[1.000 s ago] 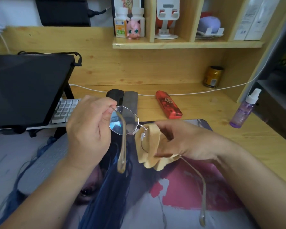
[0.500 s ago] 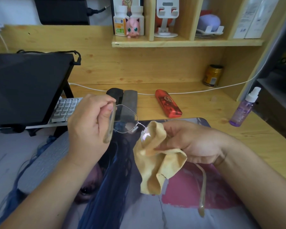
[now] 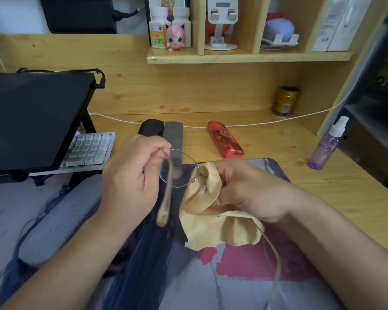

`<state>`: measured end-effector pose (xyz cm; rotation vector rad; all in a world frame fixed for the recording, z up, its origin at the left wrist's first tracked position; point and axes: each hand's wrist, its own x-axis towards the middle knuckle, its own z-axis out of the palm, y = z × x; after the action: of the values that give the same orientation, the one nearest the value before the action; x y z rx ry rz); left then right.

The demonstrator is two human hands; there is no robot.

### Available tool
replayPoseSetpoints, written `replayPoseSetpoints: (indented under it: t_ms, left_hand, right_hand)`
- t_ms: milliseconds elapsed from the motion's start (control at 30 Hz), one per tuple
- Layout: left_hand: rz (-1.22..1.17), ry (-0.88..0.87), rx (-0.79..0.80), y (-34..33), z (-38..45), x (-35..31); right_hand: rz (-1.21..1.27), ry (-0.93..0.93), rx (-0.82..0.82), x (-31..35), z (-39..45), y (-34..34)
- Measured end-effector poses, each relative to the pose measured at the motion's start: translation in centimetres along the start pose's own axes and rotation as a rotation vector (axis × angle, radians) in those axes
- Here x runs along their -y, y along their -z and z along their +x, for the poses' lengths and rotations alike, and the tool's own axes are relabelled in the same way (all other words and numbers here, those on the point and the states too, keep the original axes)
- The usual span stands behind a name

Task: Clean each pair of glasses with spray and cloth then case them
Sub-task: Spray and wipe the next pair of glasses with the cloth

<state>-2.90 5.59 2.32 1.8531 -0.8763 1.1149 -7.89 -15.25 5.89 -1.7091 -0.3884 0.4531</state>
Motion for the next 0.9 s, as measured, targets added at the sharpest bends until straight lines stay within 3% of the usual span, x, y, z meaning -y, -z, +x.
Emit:
replayPoseSetpoints:
  t_ms: [167,367,533,767,900]
  left_hand:
    - [-0.03,0.11,-0.023,0.1,-0.1,0.0]
    - [-0.007,0.155,-0.046,0.4,0.1,-0.4]
    - [-0.018,0.176,-0.066,0.3,0.1,-0.3]
    - [0.019,0.19,-0.122,1.3,0.5,0.6]
    - [0.01,0.151,-0.107,0.8,0.1,0.5]
  right_hand:
    - [0.077,-0.047,0.034,-0.1,-0.2,0.5]
    - [-0.033,-0.032,-0.114,0.2,-0.4,-0.3]
    - [0.055,-0.037,-0.182,-0.2,-0.2,0.0]
    - [0.118,-0.128,0.035,-0.3,-0.3,1.3]
    - [-0.041,-0.134,0.004,-0.6,0.4,0.2]
